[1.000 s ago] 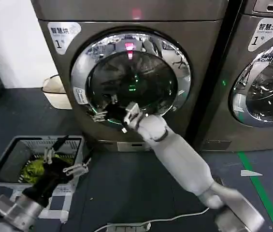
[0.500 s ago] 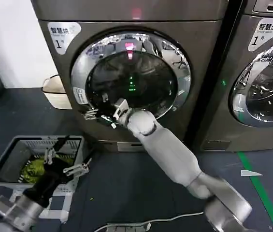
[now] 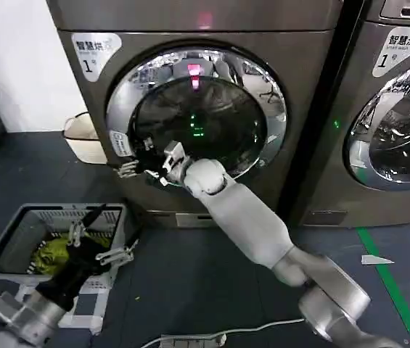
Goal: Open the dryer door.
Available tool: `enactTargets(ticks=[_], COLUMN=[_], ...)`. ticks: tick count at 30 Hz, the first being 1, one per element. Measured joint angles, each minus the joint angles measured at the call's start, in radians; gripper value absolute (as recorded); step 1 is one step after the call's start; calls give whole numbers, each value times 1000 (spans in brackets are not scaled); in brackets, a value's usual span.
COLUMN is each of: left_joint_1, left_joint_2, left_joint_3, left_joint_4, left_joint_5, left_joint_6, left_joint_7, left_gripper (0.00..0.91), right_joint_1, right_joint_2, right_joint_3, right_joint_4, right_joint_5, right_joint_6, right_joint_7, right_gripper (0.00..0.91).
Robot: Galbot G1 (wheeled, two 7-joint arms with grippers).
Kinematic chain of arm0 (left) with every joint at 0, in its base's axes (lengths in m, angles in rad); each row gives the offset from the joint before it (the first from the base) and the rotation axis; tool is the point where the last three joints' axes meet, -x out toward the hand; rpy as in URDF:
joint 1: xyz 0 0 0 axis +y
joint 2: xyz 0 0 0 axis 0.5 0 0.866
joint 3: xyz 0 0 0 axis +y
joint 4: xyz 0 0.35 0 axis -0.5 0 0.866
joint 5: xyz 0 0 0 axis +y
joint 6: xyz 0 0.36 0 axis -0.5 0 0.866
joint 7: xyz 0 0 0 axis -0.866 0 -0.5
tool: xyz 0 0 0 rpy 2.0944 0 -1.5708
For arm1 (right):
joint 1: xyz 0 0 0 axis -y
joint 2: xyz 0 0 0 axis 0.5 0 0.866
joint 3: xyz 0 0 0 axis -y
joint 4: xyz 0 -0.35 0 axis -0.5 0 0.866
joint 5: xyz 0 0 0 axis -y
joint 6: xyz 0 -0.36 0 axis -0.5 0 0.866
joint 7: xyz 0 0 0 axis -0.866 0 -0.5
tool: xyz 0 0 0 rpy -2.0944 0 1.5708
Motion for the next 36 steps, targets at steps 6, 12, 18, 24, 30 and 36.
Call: enactTargets(ticks=[6, 12, 18, 24, 30, 36], left_joint_1=[-1, -19, -62, -101, -130, -173], left_joint_2=[-1, 10, 50, 108, 156, 204], left_joint_3=[-11, -38, -118, -253, -312, -317], left_joint_4=[14, 49, 134, 248, 326, 357], left_joint_5=[12, 22, -70, -140, -169, -199], left_joint_6=[-3, -56, -73, -74, -73, -50], left_joint_7=[25, 106, 150, 158, 114, 70], left_gripper=[907, 907, 907, 907, 907, 907], right_joint_1=[-10, -40, -74, -111, -137, -163], right_joint_2=[-8, -33, -71, -107, -139, -174], right_joint_3=[-2, -11, -11, 9, 12, 19], right_joint_4=[21, 73, 156, 234, 296, 367], right_joint_5=[-4, -24, -22, 44, 92, 95], right_joint_6=[0, -4, -35, -57, -82, -96], right_joint_7=[-33, -76, -103, -178, -241, -290], right_gripper=[907, 907, 907, 907, 907, 907])
